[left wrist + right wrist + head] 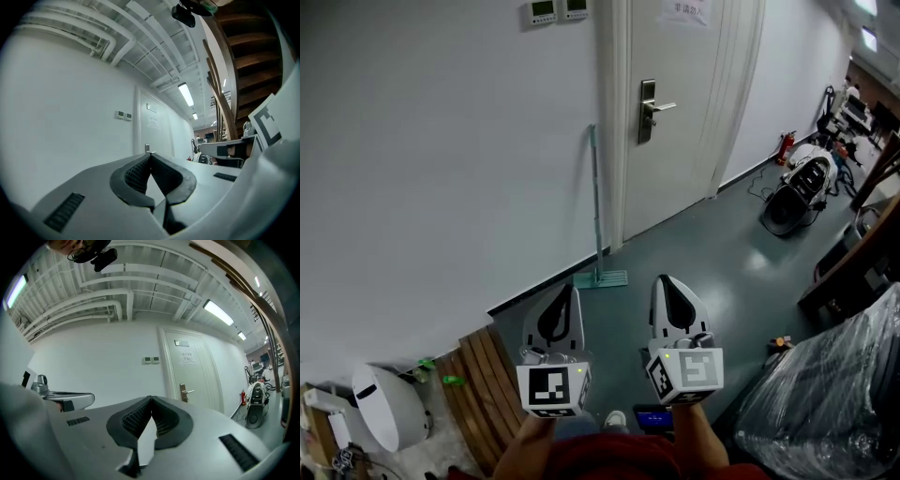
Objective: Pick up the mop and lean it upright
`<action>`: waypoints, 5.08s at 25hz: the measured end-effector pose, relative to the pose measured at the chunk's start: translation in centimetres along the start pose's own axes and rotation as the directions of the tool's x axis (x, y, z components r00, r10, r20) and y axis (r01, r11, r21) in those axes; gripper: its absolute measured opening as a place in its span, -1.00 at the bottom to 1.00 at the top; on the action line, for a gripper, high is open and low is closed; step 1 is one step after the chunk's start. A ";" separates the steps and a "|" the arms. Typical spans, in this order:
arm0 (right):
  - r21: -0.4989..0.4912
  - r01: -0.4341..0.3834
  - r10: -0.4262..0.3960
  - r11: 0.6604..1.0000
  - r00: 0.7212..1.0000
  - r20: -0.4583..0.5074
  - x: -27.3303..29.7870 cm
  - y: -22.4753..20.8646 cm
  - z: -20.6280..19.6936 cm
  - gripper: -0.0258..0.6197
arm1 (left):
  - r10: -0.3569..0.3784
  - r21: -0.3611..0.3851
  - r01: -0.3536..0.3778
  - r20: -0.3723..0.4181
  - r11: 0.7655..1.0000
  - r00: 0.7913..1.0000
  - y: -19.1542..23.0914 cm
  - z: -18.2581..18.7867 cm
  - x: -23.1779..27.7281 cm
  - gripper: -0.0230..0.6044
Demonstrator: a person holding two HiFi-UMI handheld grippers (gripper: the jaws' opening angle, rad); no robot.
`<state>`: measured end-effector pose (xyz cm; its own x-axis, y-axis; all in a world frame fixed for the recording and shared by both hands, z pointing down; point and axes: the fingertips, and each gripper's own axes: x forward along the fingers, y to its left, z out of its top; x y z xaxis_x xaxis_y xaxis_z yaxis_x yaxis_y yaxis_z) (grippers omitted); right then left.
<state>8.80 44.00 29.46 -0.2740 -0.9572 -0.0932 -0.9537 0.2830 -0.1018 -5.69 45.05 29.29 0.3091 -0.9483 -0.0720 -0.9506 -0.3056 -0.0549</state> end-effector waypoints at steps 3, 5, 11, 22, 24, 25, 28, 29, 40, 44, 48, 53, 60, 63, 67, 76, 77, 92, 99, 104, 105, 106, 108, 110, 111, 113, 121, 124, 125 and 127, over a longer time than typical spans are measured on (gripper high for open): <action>0.001 -0.006 0.006 1.000 1.000 -0.005 0.4 -0.6 -0.2 -0.87 | 0.008 0.005 -0.008 -0.006 1.000 1.000 -0.5 -0.4 0.7 -0.88; 0.003 -0.013 0.013 1.000 1.000 -0.011 0.8 -0.8 -0.6 -0.87 | 0.004 0.004 -0.004 0.002 1.000 1.000 -0.7 -0.3 1.2 -0.88; -0.001 -0.031 0.031 1.000 0.999 -0.027 2.9 -1.1 -1.9 -0.87 | 0.016 -0.005 -0.017 -0.018 1.000 1.000 0.0 -1.3 3.4 -0.88; -0.026 -0.060 0.059 0.998 0.996 -0.060 7.7 -0.8 -3.3 -0.87 | 0.022 -0.025 -0.022 -0.022 0.999 1.000 1.8 -2.5 7.4 -0.88; -0.031 -0.066 0.064 0.997 0.996 -0.068 9.0 -0.6 -3.6 -0.87 | 0.022 -0.028 -0.023 -0.024 0.999 0.999 2.5 -2.7 8.3 -0.88; -0.034 -0.069 0.066 0.997 0.995 -0.073 9.6 -0.4 -3.7 -0.87 | 0.021 -0.029 -0.022 -0.026 0.999 0.999 2.9 -2.9 8.7 -0.88; -0.042 -0.071 0.067 0.997 0.994 -0.081 11.6 0.3 -4.0 -0.87 | 0.021 -0.037 -0.022 -0.028 0.999 0.999 4.3 -3.1 10.0 -0.88; -0.043 -0.069 0.065 0.997 0.994 -0.082 12.4 0.6 -4.1 -0.87 | 0.020 -0.037 -0.021 -0.028 0.999 0.999 4.9 -3.2 10.4 -0.88; -0.075 -0.043 0.036 0.996 0.995 -0.088 22.1 3.0 -3.8 -0.87 | -0.021 -0.062 0.019 -0.036 0.998 0.999 12.0 -3.7 17.5 -0.88; -0.087 -0.019 0.012 0.996 0.997 -0.082 25.2 3.6 -3.8 -0.87 | -0.042 -0.111 0.040 -0.021 0.993 0.999 14.3 -3.7 20.0 -0.88; -0.092 0.000 -0.006 0.996 0.997 -0.072 27.4 3.7 -4.0 -0.87 | -0.063 -0.086 0.063 0.003 0.994 0.998 15.8 -3.6 22.1 -0.88; -0.084 0.026 -0.031 0.996 0.998 -0.063 29.2 3.0 -4.4 -0.87 | -0.089 -0.078 0.088 0.001 0.993 0.996 16.4 -4.0 24.3 -0.88; -0.062 0.037 -0.042 0.997 0.996 -0.077 33.4 1.3 -6.0 -0.87 | -0.097 -0.067 0.095 -0.038 0.993 0.995 17.2 -6.8 28.6 -0.88; -0.044 0.034 -0.037 0.998 0.996 -0.085 35.5 0.1 -6.9 -0.87 | -0.078 -0.022 0.076 -0.061 0.997 0.995 17.7 -7.6 30.9 -0.88; -0.020 0.038 -0.039 0.999 0.995 -0.092 38.3 -1.7 -7.5 -0.87 | -0.093 -0.061 0.090 -0.039 0.994 0.995 17.4 -7.5 34.0 -0.88; -0.021 -0.006 0.004 1.000 0.996 -0.094 44.5 -5.3 -8.2 -0.87 | -0.070 -0.073 0.067 -0.043 0.995 0.997 17.6 -7.8 41.1 -0.88; -0.020 -0.012 0.010 1.000 0.995 -0.095 45.2 -5.7 -8.2 -0.87 | -0.070 -0.077 0.067 -0.042 0.995 0.997 17.5 -7.6 42.0 -0.88; -0.019 -0.090 0.089 0.996 0.993 -0.072 54.3 -14.9 -6.5 -0.87 | 0.016 -0.027 -0.018 -0.064 0.999 0.998 15.2 -7.0 54.4 -0.88; 0.033 -0.117 0.118 0.993 0.992 -0.044 57.3 -17.1 -6.5 -0.87 | 0.049 0.011 -0.049 -0.075 0.999 0.996 15.0 -7.3 57.7 -0.88; 0.024 -0.122 0.123 0.992 0.991 -0.053 58.8 -17.1 -6.9 -0.87 | 0.046 0.017 -0.045 -0.060 0.999 0.997 15.8 -7.4 59.3 -0.88; 0.020 -0.119 0.120 0.993 0.991 -0.053 59.1 -17.0 -6.8 -0.87 | 0.046 0.016 -0.045 -0.056 0.999 0.997 16.0 -7.4 59.5 -0.88; 0.015 -0.116 0.117 0.993 0.992 -0.052 59.3 -16.9 -6.8 -0.87 | 0.047 0.017 -0.046 -0.056 0.999 0.997 16.2 -7.4 59.7 -0.88; 0.007 -0.112 0.113 0.994 0.992 -0.052 59.8 -16.6 -6.8 -0.87 | 0.049 0.014 -0.048 -0.060 0.999 0.997 16.7 -7.5 60.0 -0.88; -0.001 -0.109 0.109 0.994 0.993 -0.054 60.3 -16.3 -6.9 -0.87 | 0.047 0.007 -0.047 -0.067 0.999 0.997 17.2 -7.7 60.3 -0.88; -0.005 -0.107 0.106 0.994 0.993 -0.055 60.6 -16.1 -6.9 -0.87 | 0.041 0.003 -0.041 -0.062 0.999 0.997 17.4 -7.7 60.5 -0.88; -0.012 -0.101 0.100 0.995 0.993 -0.055 61.2 -15.7 -6.9 -0.87 | 0.024 -0.005 -0.024 -0.038 1.000 0.999 17.7 -7.4 61.0 -0.88; -0.017 -0.088 0.087 0.996 0.994 -0.072 62.3 -14.8 -7.7 -0.87 | 0.000 -0.017 0.000 -0.039 1.000 0.999 18.6 -8.0 61.7 -0.88; -0.018 -0.085 0.084 0.996 0.993 -0.078 62.4 -14.7 -8.0 -0.87 | -0.005 -0.018 0.004 -0.039 1.000 0.999 18.7 -8.1 61.8 -0.88; -0.017 -0.085 0.083 0.996 0.993 -0.080 62.5 -14.7 -8.1 -0.87 | -0.005 -0.020 0.004 -0.040 1.000 0.999 18.7 -8.2 61.9 -0.88; -0.016 -0.083 0.081 0.996 0.993 -0.085 62.5 -14.7 -8.3 -0.87 | -0.004 -0.025 0.003 -0.044 1.000 0.999 18.8 -8.3 62.0 -0.88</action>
<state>4.66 -20.53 33.33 -0.3600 -0.9328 -0.0167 -0.9296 0.3602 -0.0781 -4.65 -20.17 32.03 0.3110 -0.9500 -0.0277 -0.9502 -0.3102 -0.0300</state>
